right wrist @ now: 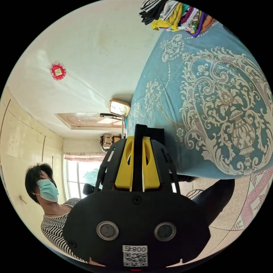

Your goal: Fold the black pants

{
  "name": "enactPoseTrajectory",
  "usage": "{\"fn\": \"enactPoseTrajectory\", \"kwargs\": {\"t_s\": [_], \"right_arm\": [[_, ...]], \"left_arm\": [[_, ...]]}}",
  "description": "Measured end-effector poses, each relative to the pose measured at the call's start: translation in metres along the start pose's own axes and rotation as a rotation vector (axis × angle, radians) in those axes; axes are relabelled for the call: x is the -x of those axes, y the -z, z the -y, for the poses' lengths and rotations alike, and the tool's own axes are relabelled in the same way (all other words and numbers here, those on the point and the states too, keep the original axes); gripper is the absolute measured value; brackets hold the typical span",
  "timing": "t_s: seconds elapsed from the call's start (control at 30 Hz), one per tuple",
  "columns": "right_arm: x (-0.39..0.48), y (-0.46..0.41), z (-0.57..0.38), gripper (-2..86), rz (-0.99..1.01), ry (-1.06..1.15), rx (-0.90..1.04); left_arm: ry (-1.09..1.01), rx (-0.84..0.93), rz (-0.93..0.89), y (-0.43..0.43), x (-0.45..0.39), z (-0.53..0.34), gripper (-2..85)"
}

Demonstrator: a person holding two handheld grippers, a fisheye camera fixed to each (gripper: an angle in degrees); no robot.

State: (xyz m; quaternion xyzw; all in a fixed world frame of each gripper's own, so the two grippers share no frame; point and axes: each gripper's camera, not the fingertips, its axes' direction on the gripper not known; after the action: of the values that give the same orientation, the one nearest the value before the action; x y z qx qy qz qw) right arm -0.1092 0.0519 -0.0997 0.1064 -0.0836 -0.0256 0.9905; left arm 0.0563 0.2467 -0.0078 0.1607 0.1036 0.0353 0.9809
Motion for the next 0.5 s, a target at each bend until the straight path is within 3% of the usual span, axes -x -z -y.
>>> {"fn": "enactPoseTrajectory", "kwargs": {"t_s": [0.3, 0.5], "right_arm": [[0.148, -0.16, 0.017, 4.7, 0.061, 0.238, 0.171], [0.202, -0.301, 0.024, 5.1, 0.066, 0.237, 0.281]], "left_arm": [[0.292, -0.23, 0.005, 0.099, 0.118, -0.167, 1.8], [0.494, -0.278, -0.006, 0.118, 0.2, -0.309, 2.9]]}}
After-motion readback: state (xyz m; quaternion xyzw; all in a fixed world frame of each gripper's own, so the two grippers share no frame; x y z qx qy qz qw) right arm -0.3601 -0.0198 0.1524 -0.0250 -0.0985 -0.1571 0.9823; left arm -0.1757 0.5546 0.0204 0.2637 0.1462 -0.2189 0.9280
